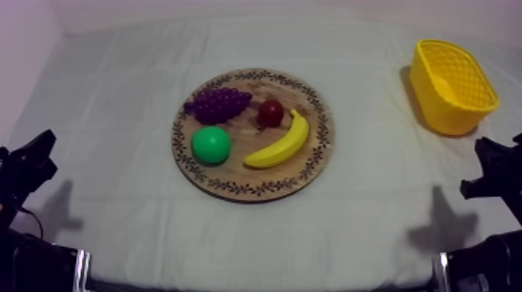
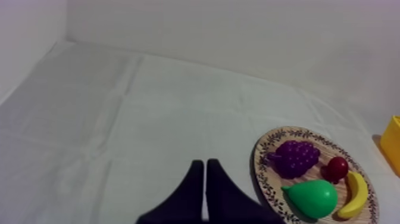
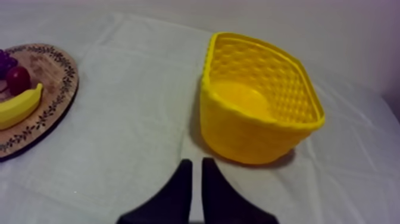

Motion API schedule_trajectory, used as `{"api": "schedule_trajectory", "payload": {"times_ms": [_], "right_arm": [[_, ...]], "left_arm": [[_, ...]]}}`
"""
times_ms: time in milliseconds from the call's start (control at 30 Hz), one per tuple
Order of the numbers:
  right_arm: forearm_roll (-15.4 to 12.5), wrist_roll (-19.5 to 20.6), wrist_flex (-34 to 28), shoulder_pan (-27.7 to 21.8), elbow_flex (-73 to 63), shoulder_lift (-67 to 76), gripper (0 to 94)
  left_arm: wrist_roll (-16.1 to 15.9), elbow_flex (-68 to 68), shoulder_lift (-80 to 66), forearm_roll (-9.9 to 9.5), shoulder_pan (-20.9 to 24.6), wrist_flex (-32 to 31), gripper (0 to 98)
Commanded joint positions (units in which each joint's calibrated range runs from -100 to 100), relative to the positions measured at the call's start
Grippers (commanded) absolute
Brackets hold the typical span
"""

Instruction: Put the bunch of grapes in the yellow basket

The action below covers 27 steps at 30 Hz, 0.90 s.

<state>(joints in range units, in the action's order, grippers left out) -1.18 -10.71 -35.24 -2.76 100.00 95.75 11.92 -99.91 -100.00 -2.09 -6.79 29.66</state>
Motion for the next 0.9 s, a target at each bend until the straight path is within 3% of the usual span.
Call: {"api": "schedule_trajectory", "payload": {"times_ms": [0,500,867], "right_arm": [[0.0,0.3,0.0,0.0,0.0,0.0,8.1],[-2.3,-6.9,1.7,0.5,-1.2,-1.8,0.7],[-1.6,-8.8,-5.3,4.7,-22.4,-19.7,0.5]], "left_arm": [[0.0,0.0,0.0,0.01,0.0,0.0,0.1],[0.0,0.0,0.0,0.01,0.0,0.0,0.1],[0.0,0.0,0.0,0.01,0.0,0.0,0.1]]}}
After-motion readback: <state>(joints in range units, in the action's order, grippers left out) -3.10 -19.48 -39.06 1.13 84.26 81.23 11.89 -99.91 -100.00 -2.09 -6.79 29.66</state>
